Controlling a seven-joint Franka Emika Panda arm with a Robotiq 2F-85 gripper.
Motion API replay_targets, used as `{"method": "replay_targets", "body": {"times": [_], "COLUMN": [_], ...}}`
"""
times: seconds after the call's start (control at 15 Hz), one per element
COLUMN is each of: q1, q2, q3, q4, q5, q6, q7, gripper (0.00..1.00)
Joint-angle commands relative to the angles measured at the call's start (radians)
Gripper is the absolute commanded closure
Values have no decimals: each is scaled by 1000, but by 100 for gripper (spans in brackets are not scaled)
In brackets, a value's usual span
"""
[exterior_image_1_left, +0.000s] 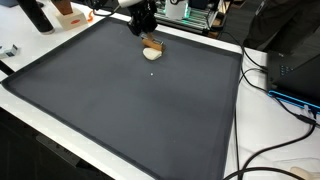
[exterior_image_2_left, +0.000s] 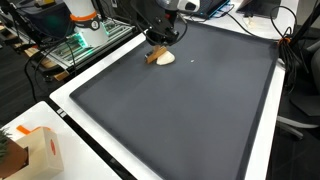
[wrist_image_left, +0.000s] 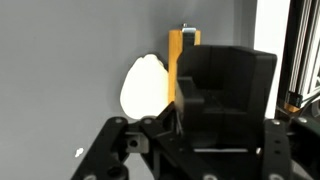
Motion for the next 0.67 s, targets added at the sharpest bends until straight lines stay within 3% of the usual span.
{"method": "replay_targets", "body": {"times": [0.0,0.27,0.6], "q1": [-11,-23,-36], "q2": [-47,-84,-120], "q3": [-7,-18,-46], "q4": [0,23,72], "q5": [10,71,176], "q6": [-34,-75,-168], "q7": [44,106,294], "gripper": [81,81,81]}}
